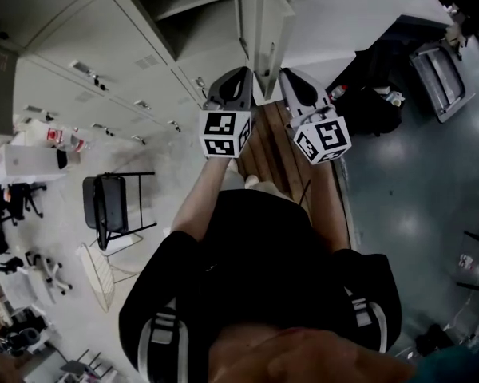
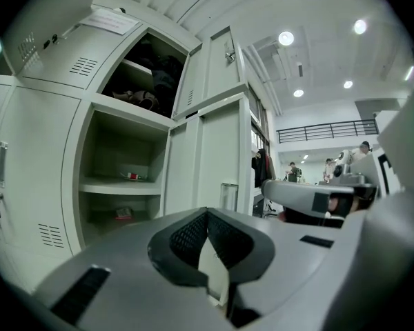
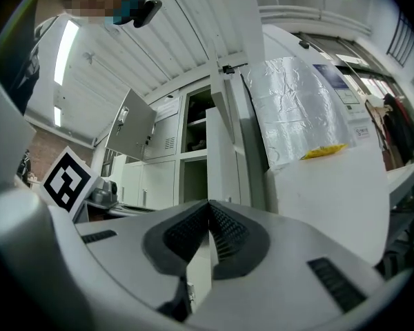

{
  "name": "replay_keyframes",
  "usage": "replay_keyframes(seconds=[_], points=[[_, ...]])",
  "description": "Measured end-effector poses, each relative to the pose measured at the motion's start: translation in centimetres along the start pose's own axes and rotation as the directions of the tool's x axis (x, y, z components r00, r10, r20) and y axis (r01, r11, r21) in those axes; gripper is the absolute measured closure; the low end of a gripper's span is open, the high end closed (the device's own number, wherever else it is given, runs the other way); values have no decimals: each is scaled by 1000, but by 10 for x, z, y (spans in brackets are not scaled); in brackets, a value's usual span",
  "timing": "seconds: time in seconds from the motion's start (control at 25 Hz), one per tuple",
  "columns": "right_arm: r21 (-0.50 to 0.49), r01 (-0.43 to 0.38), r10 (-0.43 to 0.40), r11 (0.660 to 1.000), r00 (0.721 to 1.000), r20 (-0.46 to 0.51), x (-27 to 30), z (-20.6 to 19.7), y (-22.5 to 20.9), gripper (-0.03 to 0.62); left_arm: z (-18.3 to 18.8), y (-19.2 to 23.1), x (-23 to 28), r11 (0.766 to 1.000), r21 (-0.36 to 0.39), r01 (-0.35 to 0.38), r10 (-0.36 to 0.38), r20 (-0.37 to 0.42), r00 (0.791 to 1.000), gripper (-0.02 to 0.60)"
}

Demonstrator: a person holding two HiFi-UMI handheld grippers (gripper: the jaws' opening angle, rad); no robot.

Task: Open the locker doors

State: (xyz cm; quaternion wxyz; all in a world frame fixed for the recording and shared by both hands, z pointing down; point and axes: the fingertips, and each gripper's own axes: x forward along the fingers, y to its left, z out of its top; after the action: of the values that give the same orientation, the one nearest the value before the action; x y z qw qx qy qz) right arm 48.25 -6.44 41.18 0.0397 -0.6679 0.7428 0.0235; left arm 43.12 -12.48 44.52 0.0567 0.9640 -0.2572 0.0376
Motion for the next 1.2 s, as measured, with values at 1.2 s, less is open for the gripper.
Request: replay_keyframes(seconds=[1.2], points=[[21, -53, 53, 998, 998, -39, 126, -108, 235, 577, -50, 244, -232, 943, 4, -334, 330, 127, 935, 572]])
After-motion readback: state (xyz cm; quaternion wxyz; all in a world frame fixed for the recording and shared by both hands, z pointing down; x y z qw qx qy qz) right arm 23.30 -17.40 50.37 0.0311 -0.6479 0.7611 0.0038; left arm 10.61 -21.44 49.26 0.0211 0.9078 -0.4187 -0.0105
